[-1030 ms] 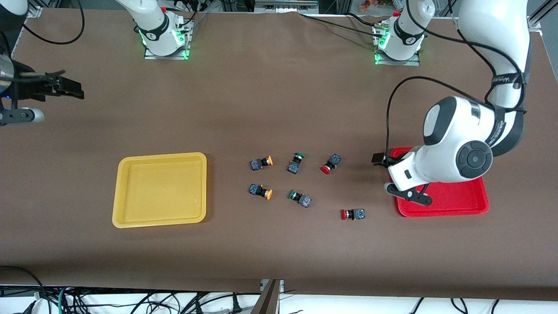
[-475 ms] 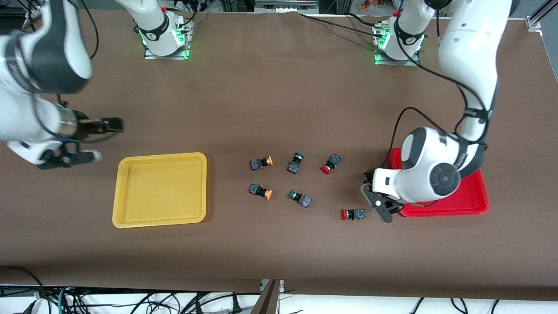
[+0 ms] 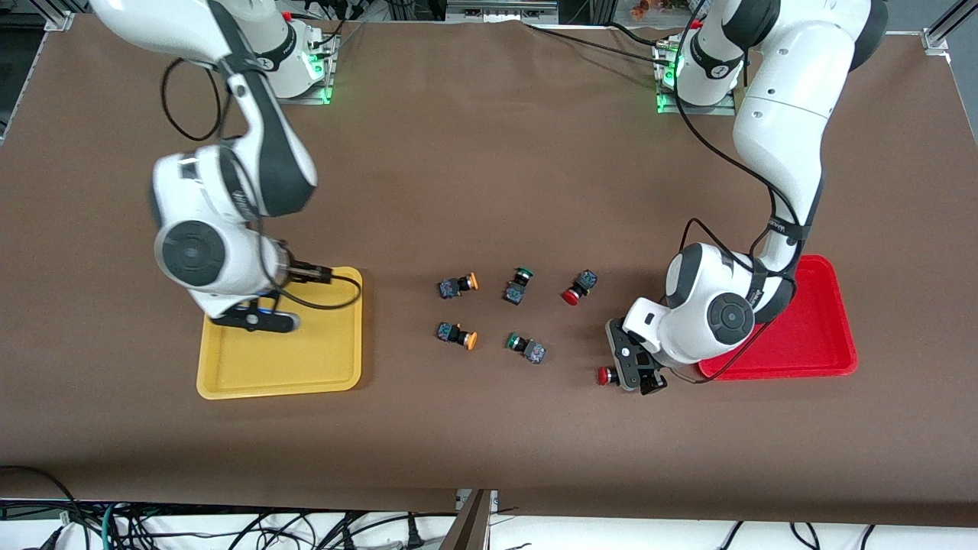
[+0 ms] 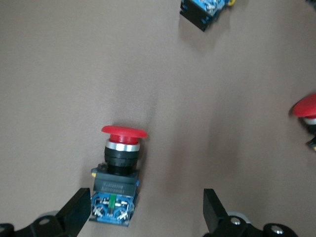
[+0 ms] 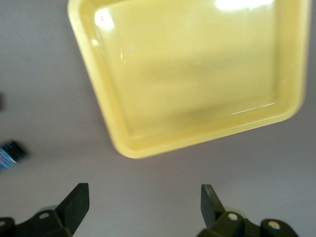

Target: Place red and yellow buttons in trays

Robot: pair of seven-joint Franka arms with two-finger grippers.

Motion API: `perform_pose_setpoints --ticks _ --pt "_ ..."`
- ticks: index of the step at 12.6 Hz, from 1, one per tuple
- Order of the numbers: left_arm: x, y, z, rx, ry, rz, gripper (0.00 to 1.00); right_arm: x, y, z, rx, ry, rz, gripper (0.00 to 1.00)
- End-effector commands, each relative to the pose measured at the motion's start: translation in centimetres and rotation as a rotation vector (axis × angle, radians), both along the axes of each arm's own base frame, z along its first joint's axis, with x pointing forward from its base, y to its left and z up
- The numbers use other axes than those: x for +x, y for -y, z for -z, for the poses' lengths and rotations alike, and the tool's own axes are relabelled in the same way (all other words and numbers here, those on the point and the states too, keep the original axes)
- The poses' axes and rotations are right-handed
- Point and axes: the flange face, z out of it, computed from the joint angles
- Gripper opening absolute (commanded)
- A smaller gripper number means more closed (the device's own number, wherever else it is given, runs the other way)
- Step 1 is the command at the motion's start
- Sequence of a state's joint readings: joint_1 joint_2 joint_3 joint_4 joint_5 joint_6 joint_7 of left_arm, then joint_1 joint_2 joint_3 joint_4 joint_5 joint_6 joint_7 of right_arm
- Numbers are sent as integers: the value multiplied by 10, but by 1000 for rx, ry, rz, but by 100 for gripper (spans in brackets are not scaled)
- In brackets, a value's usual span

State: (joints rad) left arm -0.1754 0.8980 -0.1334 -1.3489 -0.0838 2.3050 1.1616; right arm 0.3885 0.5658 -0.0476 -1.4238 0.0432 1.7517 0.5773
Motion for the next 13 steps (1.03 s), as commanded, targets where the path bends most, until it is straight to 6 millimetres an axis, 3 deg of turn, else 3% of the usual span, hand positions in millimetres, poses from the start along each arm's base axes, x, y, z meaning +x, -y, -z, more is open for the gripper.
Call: perform_pose_setpoints --ticks 1,3,6,12,13 --pt "10 5 10 -9 21 44 100 1 -39 28 15 38 213 100" --pt "8 9 13 -9 20 51 100 -10 -84 55 -5 80 332 100" --pt "10 10 10 -11 29 53 100 -20 -126 89 -5 140 481 100" --pt "15 8 15 -11 35 55 100 -41 -177 138 20 202 568 100" --pt "15 8 20 -12 46 73 88 -47 -184 146 14 200 568 100"
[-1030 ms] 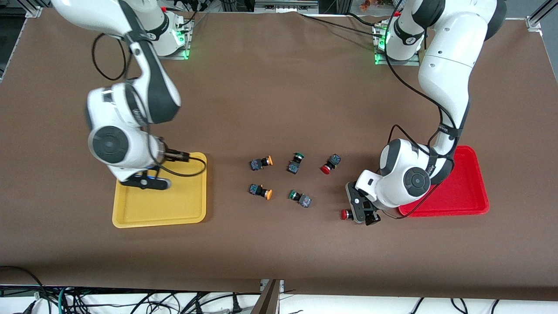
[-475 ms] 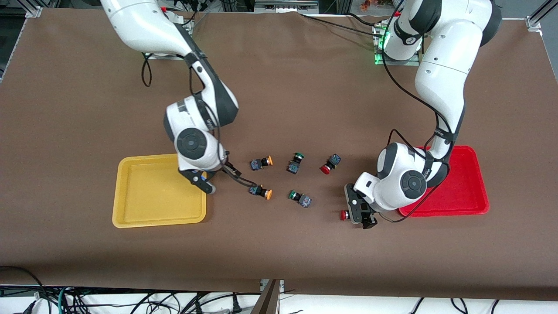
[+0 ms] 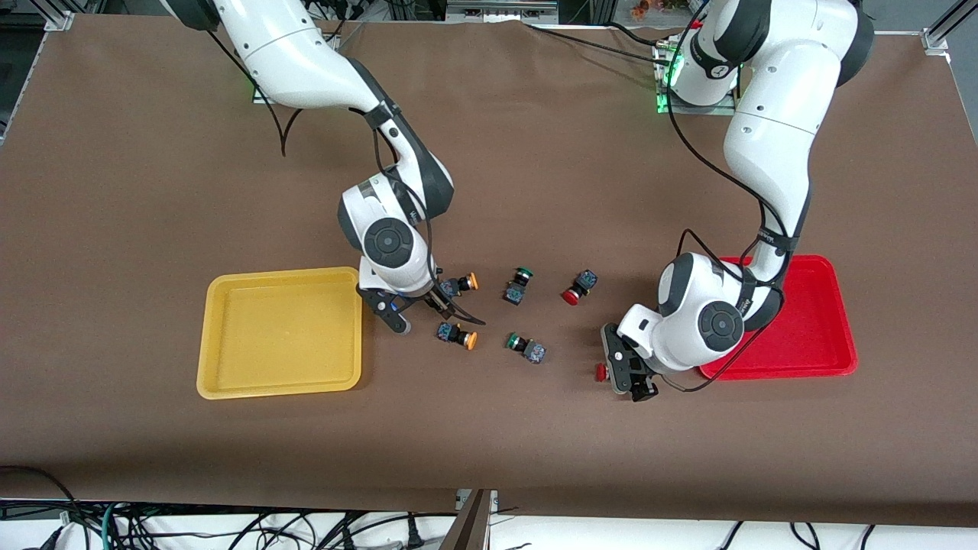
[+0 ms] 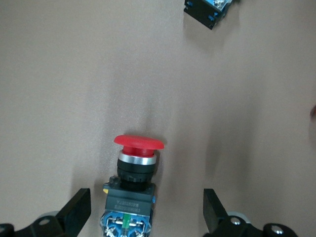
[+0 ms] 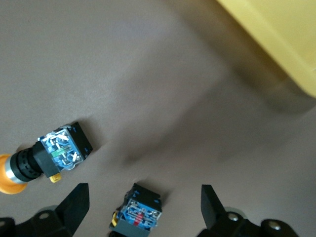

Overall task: Place red and yellow buttons in trays
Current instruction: 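Close the left gripper on the red button while the right gripper grasps orange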

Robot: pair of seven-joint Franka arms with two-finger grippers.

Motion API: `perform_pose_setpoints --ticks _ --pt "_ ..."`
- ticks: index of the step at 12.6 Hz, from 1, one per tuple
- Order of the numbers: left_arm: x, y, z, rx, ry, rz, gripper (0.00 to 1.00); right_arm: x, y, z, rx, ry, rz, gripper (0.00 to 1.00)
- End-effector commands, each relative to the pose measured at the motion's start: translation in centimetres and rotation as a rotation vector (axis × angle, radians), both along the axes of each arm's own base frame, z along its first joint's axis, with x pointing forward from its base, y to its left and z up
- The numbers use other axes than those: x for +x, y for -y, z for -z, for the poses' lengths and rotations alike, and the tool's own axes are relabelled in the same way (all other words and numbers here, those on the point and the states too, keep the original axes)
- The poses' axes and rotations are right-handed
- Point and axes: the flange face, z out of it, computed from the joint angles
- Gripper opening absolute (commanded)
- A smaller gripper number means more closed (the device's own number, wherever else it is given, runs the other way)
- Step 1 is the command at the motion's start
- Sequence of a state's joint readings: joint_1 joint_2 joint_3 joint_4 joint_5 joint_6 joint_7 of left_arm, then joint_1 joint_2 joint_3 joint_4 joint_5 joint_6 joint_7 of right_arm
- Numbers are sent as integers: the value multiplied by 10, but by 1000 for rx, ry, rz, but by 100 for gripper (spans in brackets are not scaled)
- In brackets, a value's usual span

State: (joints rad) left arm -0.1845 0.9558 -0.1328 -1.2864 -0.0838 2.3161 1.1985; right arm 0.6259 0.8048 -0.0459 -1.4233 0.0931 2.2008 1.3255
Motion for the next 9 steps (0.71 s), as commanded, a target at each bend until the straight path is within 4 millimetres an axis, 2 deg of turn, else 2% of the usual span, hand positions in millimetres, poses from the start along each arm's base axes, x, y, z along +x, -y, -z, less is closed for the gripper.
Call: perform_pose_setpoints --ticks 1,2,3,4,6,8,9 --pt "8 1 8 -7 39 43 57 -8 -18 12 3 7 23 100" --pt "8 -1 8 -9 37 39 29 -8 -18 13 4 6 25 100" --pt "9 -2 7 -13 37 31 11 -9 -19 14 6 7 26 100" --pt "10 -5 5 -15 39 22 6 -9 -19 15 6 4 34 100" --pt "13 -17 -4 -43 22 -42 4 -12 -23 16 4 2 53 100" --pt "16 -38 -22 -51 -20 -71 4 -16 -26 20 2 -1 47 99" --pt "17 -54 -38 -50 -53 -83 4 -17 -27 23 -1 -5 47 99"
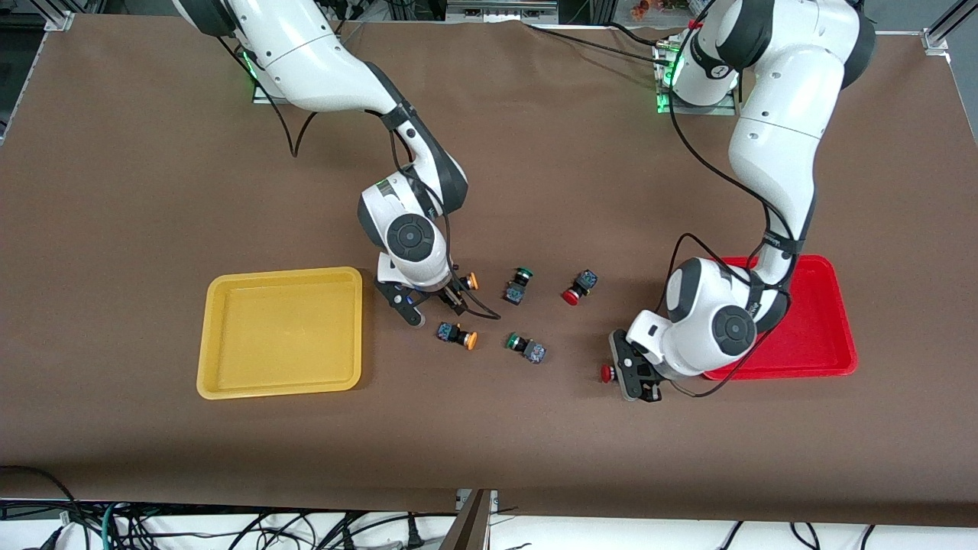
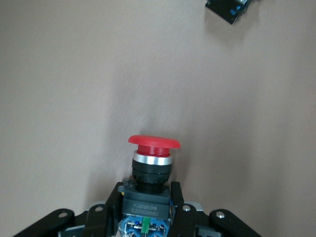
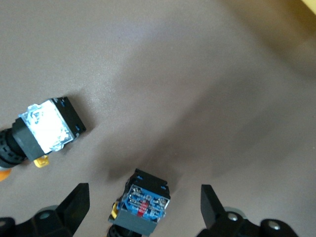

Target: Place red and yellow buttons in trays

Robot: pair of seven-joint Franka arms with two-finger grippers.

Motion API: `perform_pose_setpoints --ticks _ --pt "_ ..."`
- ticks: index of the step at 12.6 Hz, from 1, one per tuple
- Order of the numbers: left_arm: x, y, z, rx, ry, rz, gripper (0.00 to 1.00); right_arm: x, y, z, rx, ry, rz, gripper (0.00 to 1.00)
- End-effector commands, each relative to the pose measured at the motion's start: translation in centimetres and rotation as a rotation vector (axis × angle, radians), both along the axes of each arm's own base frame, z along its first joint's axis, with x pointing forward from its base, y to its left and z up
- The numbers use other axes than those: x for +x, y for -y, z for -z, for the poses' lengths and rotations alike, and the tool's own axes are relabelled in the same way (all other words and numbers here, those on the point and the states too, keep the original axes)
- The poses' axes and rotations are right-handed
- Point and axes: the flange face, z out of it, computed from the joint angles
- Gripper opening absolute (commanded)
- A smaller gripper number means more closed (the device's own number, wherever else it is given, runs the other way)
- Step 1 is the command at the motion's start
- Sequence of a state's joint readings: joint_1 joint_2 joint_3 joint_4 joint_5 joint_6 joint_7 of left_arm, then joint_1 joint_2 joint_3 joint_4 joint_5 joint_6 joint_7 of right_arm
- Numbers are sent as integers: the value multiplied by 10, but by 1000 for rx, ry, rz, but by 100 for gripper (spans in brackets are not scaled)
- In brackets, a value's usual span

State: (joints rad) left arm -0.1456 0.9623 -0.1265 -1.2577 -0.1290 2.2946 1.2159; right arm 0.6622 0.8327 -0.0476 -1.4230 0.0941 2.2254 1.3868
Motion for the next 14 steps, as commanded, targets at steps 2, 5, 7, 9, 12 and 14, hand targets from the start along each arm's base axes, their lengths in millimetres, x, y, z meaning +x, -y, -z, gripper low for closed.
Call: perform_pose_setpoints --ticks 2,5,7,9,12,14 --pt "2 -78 -54 -21 -147 -79 1 -2 -7 7 4 -6 32 99" --pt "-10 -143 -80 -10 -278 -121 1 -4 -6 18 -5 -14 27 61" --pt "-19 -166 -82 7 -341 -126 1 -6 -12 17 6 1 20 33" --pt "-29 -189 -64 40 -396 -139 3 -9 -15 19 4 2 8 15" --pt "-36 -210 -26 54 -443 -158 11 1 -10 0 18 24 -32 12" --pt "-37 -224 -12 72 -429 -172 23 16 11 -29 24 17 -123 12"
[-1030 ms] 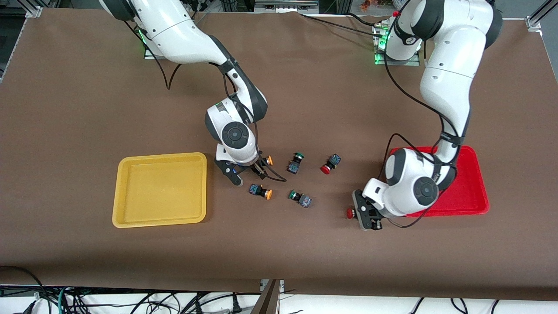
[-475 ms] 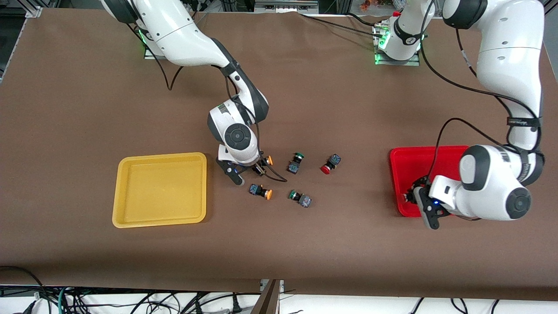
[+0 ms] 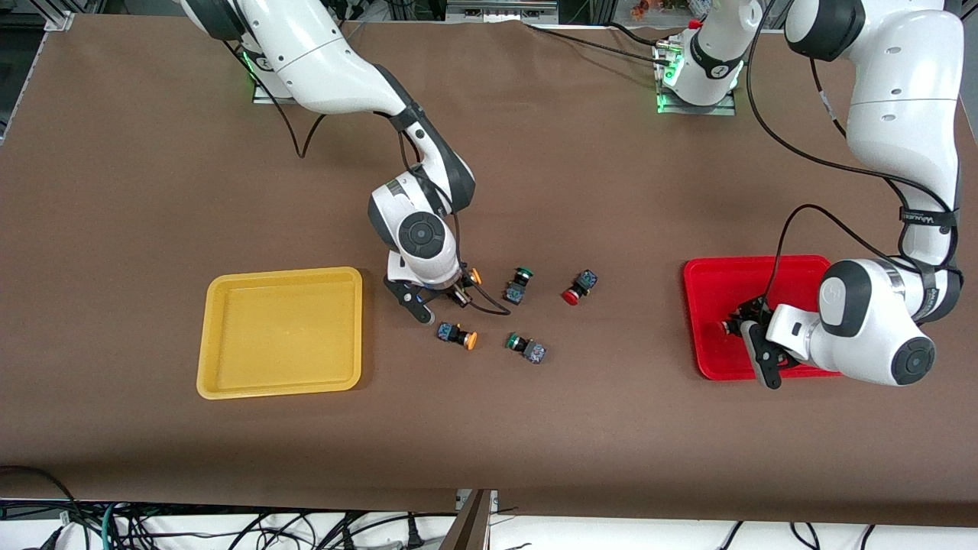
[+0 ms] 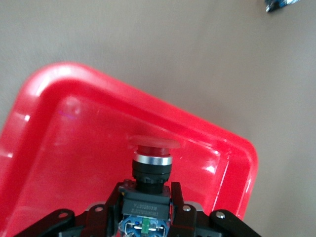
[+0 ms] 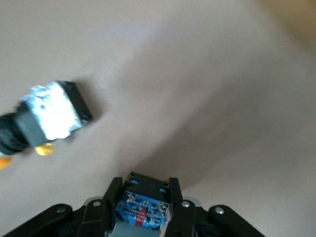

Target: Place red and yellow buttons in trays

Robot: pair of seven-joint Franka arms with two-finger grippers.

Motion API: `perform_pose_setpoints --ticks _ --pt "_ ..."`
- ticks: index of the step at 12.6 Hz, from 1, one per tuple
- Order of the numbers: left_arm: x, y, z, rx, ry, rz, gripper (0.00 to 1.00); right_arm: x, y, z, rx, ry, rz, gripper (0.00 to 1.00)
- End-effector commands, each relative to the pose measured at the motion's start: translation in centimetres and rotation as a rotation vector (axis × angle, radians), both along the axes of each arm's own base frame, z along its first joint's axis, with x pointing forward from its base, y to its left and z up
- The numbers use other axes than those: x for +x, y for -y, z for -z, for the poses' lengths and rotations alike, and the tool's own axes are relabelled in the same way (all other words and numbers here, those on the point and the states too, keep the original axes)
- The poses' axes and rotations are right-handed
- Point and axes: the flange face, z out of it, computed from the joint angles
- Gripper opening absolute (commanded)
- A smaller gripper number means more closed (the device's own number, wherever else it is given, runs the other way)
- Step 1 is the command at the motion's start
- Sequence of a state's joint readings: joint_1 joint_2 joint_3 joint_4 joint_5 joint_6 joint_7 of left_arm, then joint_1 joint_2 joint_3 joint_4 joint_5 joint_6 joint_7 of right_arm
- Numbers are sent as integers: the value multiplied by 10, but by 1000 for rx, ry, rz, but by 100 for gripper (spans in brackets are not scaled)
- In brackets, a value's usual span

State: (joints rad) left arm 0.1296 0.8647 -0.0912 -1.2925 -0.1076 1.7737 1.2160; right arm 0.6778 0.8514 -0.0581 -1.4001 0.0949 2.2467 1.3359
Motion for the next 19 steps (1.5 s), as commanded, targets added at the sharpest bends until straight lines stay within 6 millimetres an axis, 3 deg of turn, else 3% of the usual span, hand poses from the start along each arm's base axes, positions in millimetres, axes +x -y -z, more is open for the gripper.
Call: perform_pose_setpoints --ticks 1,2,3,5,7,9,11,13,15,18,19 --pt "-2 -12 11 28 24 16 47 24 44 -43 -1 -50 -125 12" --pt "-2 -12 12 29 29 15 58 34 67 -55 -4 -74 -207 12" --pt "-1 -12 10 31 32 16 99 40 87 -67 -7 -104 -294 12" --pt "3 -8 -3 34 47 14 100 59 152 -72 -27 -176 -419 12" --pt "6 9 -36 41 65 4 100 79 216 -71 -76 -193 -542 12" --pt "-1 40 -56 91 -6 -90 100 90 266 -67 -95 -212 -644 12" --pt "-9 90 -73 146 -50 -168 100 103 324 -60 -89 -201 -696 12" --pt "-19 135 -70 176 -80 -206 100 114 374 -39 -81 -174 -773 12" --pt "-29 173 -63 199 -97 -260 100 116 397 -18 -87 -147 -797 13" --pt "-50 229 -48 248 -55 -351 100 116 405 2 -109 -95 -842 17" --pt "-63 251 -45 270 -45 -378 100 116 403 0 -106 -95 -844 42"
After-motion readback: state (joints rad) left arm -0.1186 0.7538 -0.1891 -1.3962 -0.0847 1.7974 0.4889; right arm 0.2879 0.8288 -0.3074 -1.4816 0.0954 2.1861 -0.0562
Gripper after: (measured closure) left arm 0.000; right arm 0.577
